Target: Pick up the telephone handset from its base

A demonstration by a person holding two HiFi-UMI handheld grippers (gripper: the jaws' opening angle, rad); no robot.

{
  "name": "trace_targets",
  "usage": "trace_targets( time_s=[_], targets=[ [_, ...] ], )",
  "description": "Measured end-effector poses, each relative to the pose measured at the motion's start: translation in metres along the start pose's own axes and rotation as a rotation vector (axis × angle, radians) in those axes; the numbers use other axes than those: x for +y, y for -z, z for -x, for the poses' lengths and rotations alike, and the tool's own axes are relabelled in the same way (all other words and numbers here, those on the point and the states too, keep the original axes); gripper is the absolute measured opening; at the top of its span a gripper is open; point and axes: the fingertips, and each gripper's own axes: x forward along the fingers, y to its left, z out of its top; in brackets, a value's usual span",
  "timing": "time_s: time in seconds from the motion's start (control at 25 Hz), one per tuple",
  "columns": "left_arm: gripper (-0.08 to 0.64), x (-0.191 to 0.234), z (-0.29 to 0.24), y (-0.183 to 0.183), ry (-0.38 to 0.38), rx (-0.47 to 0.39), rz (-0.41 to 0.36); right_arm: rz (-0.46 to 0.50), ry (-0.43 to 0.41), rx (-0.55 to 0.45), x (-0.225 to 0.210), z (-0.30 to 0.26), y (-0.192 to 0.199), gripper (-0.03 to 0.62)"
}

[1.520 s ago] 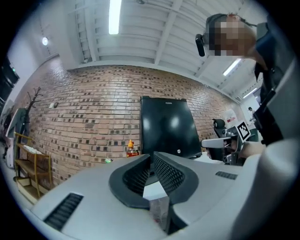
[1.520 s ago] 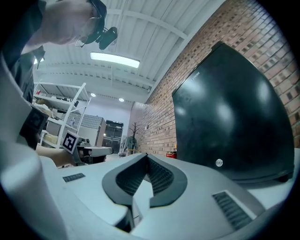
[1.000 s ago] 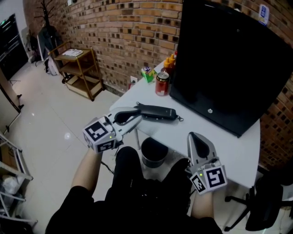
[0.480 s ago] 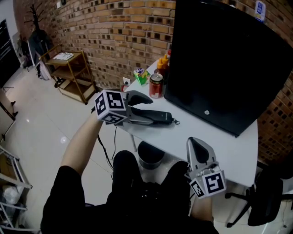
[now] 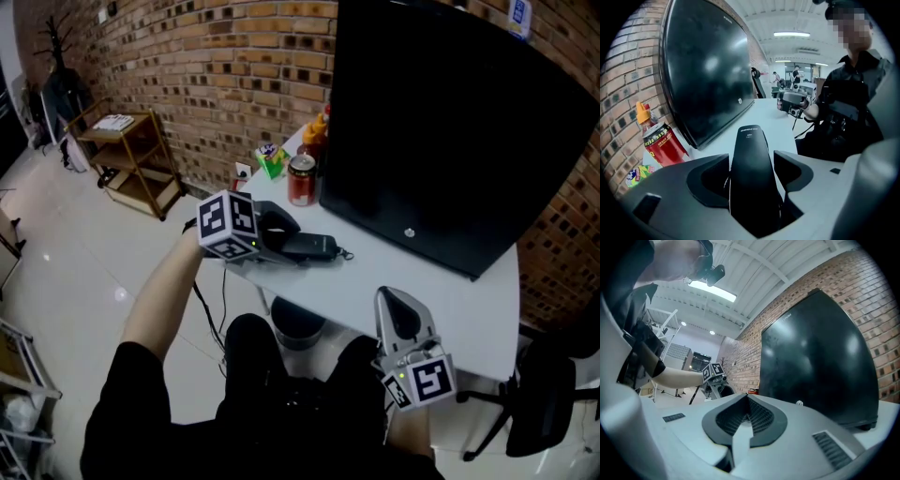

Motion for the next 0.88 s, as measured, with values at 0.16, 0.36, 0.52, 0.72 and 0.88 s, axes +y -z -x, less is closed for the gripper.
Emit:
trace_targets(
  time_s=[0.16,0.36,0.52,0.72,0.88],
  targets=[
    [0.262,0.001,0.002,-0.003,0.015,-0.030,-0.001,0.000,0.001,0.004,-0.003,0.000,0.001,0.009],
    [0.259,0.000,0.004,-0.006,0.019,-0.053,-0.006,0.002,0.007,-0.004,-0.006,0.001,-0.001,0.011],
    [0.258,0.003,0.012,-0.016,0.008,-0.120,0.006,0.002,0.008,0.001,-0.007,0.002,0.000,0.009],
    [0.258,0.008,0.031,-0.025,-0.029,-0.208,0.015,0.001,0.017,0.000,-0.011,0.003,0.000,0.009],
    [0.256,0.004,0.058,-0.034,-0.047,-0.367,0.051,0.006,0.018,0.005,-0.013,0.000,-0.001,0.009]
  ],
)
